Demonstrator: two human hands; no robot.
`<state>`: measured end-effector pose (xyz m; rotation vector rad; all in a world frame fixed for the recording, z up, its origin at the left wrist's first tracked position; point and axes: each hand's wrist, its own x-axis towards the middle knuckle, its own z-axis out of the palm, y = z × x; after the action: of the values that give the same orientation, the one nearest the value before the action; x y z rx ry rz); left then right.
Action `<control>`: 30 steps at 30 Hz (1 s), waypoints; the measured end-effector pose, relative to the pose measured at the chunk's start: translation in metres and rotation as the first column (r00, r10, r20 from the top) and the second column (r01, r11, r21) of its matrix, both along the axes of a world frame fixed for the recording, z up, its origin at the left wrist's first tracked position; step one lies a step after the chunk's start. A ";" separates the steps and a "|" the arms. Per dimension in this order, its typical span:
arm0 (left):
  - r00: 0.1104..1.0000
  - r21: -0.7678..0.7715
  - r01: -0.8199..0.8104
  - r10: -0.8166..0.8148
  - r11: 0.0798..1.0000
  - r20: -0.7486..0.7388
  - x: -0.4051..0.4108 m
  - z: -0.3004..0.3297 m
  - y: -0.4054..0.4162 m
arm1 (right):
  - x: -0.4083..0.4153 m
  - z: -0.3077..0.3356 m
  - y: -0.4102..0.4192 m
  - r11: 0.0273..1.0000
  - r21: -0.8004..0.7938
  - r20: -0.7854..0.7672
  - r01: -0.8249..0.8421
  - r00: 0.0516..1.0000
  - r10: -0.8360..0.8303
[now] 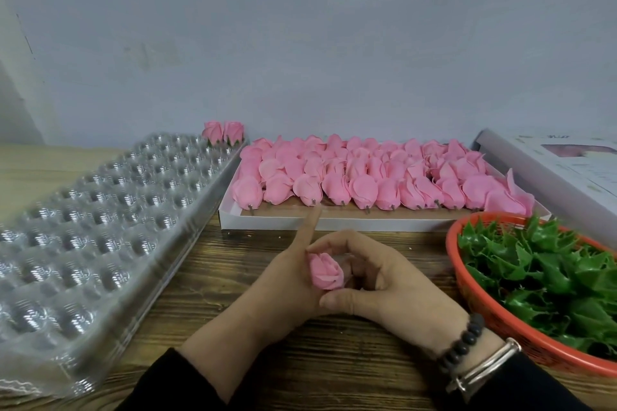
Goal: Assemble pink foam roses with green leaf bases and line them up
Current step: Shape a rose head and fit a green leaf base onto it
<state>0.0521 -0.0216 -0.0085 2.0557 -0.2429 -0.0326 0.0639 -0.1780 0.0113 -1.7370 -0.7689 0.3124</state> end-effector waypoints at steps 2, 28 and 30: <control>1.000 0.007 0.005 -0.005 1.000 0.003 0.000 0.001 0.001 | 0.000 0.000 -0.001 0.999 -0.002 -0.006 -0.033 0.999 0.033; 1.000 -0.127 0.023 -0.023 0.992 -0.005 -0.002 0.008 0.017 | 0.014 -0.020 0.003 0.914 0.322 -0.346 0.249 0.929 -0.131; 0.994 -0.144 -0.087 0.096 0.986 0.051 -0.002 0.014 0.022 | 0.019 -0.022 0.001 0.863 0.380 -0.435 0.333 0.887 -0.151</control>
<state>0.0498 0.0004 0.0051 1.9262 -0.1812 0.0985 0.0828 -0.1775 -0.0110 -1.2574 -0.2816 0.2701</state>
